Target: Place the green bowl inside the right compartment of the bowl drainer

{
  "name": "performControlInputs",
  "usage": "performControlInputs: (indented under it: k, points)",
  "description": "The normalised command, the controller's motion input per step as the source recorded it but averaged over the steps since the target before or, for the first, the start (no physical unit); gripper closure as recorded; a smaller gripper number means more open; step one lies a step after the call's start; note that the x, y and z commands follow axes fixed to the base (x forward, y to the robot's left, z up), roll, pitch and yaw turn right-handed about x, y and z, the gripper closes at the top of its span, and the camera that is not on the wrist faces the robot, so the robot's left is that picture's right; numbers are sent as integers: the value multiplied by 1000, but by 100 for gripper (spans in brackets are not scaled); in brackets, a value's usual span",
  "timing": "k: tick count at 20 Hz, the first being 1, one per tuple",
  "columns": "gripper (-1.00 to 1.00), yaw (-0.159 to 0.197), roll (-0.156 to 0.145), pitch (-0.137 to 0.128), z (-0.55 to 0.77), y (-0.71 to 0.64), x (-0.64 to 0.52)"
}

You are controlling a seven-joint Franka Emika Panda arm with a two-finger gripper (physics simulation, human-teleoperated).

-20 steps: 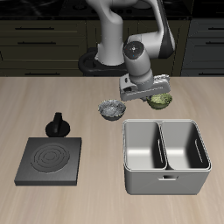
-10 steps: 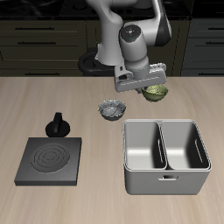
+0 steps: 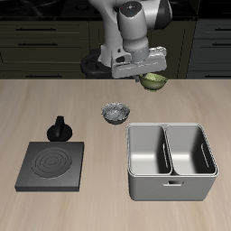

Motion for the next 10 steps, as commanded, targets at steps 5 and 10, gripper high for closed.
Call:
performControlInputs:
  k: [5, 10]
  points:
    - [100, -12, -10, -82, 479, -102, -77]
    - [100, 10, -24, -28, 170, -104, 31]
